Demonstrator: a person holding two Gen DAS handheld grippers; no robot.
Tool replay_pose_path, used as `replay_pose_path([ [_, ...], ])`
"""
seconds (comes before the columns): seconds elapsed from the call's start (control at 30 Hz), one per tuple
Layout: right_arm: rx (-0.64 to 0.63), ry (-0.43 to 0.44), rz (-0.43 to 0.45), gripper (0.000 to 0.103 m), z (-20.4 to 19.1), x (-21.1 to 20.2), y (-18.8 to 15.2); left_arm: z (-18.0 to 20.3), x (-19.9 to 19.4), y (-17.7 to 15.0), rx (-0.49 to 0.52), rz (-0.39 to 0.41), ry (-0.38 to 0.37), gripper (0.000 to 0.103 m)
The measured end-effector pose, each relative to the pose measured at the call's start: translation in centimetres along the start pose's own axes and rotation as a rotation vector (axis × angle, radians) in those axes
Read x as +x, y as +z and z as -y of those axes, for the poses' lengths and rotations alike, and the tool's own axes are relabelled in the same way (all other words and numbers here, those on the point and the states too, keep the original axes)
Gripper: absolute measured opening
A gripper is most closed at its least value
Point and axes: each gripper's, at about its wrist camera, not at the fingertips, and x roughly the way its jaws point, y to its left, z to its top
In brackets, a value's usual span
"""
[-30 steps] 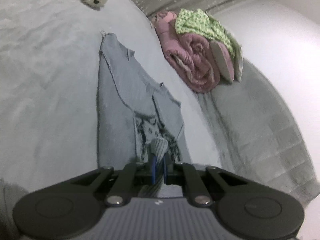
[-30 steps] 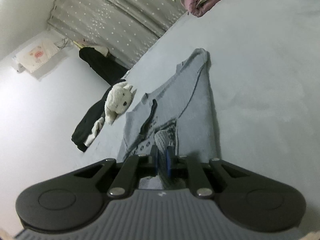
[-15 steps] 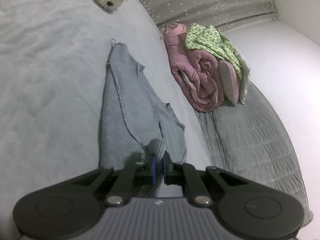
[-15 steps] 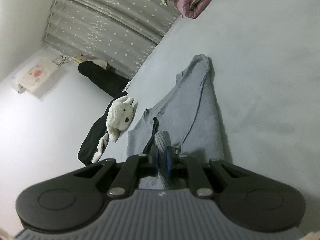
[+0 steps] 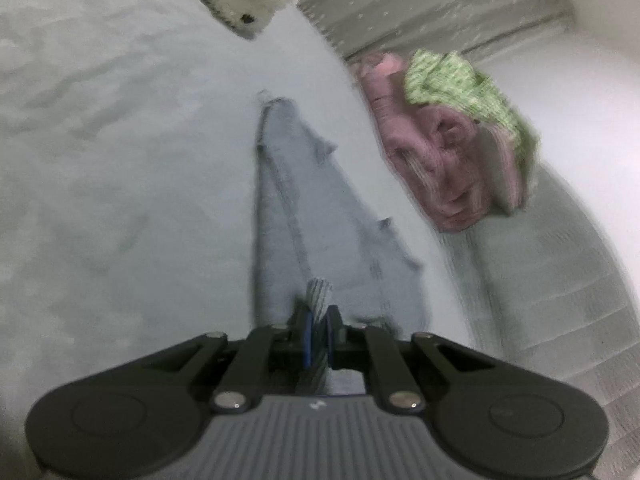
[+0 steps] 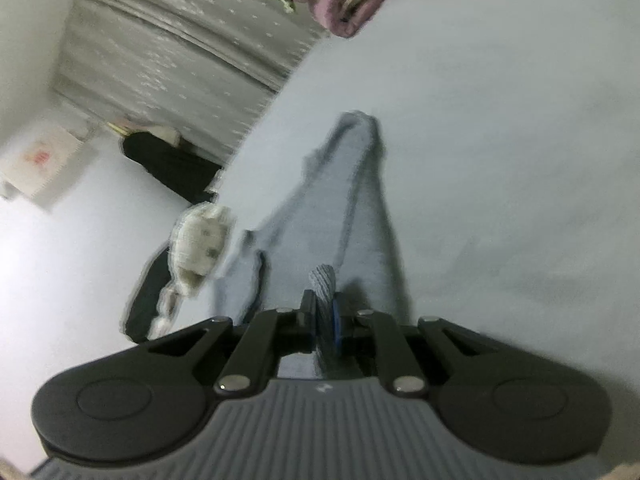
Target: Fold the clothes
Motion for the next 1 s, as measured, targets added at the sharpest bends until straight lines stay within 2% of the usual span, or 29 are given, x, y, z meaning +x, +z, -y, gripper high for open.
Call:
replay_pose_path([
  [0.13, -0.043, -0.031, 0.01, 0.013, -0.7, -0.2, -0.6, 0.8, 0.3, -0.3, 0.089, 0.011, 0.059, 0.009],
  [0.23, -0.056, -0.045, 0.022, 0.019, -1.3, -0.8, -0.8, 0.9, -0.1, -0.1, 0.093, 0.018, 0.074, 0.011],
  [0.3, -0.061, -0.047, 0.028, 0.022, -1.8, -1.3, -0.9, 1.1, -0.8, -0.1, 0.088, 0.033, 0.08, 0.021],
  [0.33, -0.073, -0.054, 0.036, 0.035, -2.1, -1.7, -0.9, 1.4, -1.2, -0.2, 0.094, 0.048, 0.086, 0.032],
  [0.37, -0.101, -0.067, 0.051, 0.043, -2.7, -2.1, -1.1, 1.8, -1.6, -0.3, 0.11, 0.069, 0.098, 0.043],
  [0.4, -0.131, -0.08, 0.066, 0.047, -3.3, -2.4, -1.3, 2.3, -2.0, -0.5, 0.13, 0.089, 0.113, 0.046],
  [0.47, -0.207, -0.1, 0.076, 0.047, -4.6, -2.5, -1.6, 3.3, -2.4, -0.9, 0.19, 0.119, 0.147, 0.046],
  [0.57, -0.318, -0.119, 0.082, 0.047, -6.5, -2.4, -2.3, 4.5, -2.7, -1.5, 0.264, 0.128, 0.158, 0.046],
  [0.73, -0.518, -0.188, 0.038, 0.047, -9.2, -1.6, -4.3, 6.7, -2.6, -3.2, 0.417, 0.097, 0.17, 0.046],
  [0.83, -0.569, -0.228, 0.003, 0.047, -9.6, -0.9, -5.2, 7.4, -2.3, -4.4, 0.486, 0.072, 0.184, 0.046],
  [1.0, -0.616, -0.28, -0.04, 0.047, -9.9, -0.5, -6.3, 7.7, -1.9, -5.5, 0.538, 0.016, 0.196, 0.046],
])
